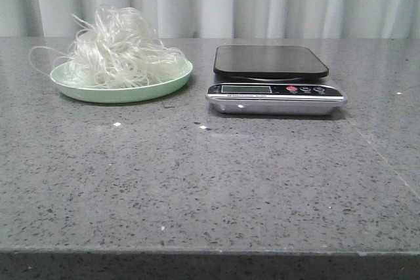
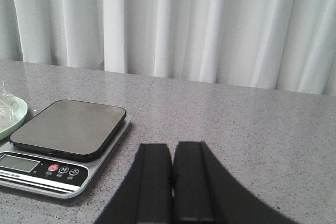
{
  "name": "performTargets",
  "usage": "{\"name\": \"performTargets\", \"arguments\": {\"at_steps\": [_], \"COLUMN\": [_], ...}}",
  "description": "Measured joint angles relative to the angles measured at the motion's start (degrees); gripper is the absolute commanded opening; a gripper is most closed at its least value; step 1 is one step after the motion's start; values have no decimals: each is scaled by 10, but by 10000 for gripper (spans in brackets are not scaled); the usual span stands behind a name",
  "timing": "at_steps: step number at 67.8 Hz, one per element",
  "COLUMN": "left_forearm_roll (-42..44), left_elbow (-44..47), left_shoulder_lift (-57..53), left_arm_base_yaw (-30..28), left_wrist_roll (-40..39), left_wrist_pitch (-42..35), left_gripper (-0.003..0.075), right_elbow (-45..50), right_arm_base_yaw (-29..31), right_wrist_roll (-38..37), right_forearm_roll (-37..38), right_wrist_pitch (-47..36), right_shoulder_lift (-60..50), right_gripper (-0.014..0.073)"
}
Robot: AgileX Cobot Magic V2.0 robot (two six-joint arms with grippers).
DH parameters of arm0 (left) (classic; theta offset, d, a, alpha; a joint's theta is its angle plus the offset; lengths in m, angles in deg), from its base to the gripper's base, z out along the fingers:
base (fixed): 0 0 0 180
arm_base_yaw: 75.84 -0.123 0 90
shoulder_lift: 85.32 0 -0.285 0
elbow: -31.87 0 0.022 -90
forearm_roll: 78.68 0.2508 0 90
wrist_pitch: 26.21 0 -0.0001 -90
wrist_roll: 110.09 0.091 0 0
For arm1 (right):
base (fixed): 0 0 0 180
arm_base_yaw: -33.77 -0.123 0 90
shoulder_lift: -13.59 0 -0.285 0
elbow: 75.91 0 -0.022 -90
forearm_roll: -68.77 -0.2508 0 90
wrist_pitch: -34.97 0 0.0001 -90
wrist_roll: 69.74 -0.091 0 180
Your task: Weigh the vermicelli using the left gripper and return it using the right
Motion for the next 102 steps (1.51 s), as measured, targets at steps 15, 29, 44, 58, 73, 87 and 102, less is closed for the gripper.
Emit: {"name": "performTargets", "arguments": {"at_steps": [15, 29, 44, 58, 73, 87, 102], "left_forearm_roll": [9, 10, 10, 19, 51, 57, 57], "left_elbow": [76, 178, 205, 205, 205, 205, 205], "left_shoulder_lift": [-85, -172, -179, -179, -179, -179, -179], "left_arm_base_yaw": [-25, -27, -27, -27, -27, -27, -27], "left_wrist_roll": [0, 0, 0, -5, -64, -76, -76], "left_wrist_pitch": [-1, -1, 18, 15, 1, 1, 1], "left_gripper": [136, 136, 136, 136, 136, 136, 136], "right_elbow": [0, 0, 0, 0, 0, 0, 0], "right_arm_base_yaw": [0, 0, 0, 0, 0, 0, 0], "right_wrist_roll": [0, 0, 0, 0, 0, 0, 0], "right_forearm_roll": [0, 0, 0, 0, 0, 0, 0], "right_wrist_pitch": [0, 0, 0, 0, 0, 0, 0], "right_shoulder_lift": [0, 0, 0, 0, 0, 0, 0], "right_gripper": [150, 150, 150, 150, 150, 150, 150]}}
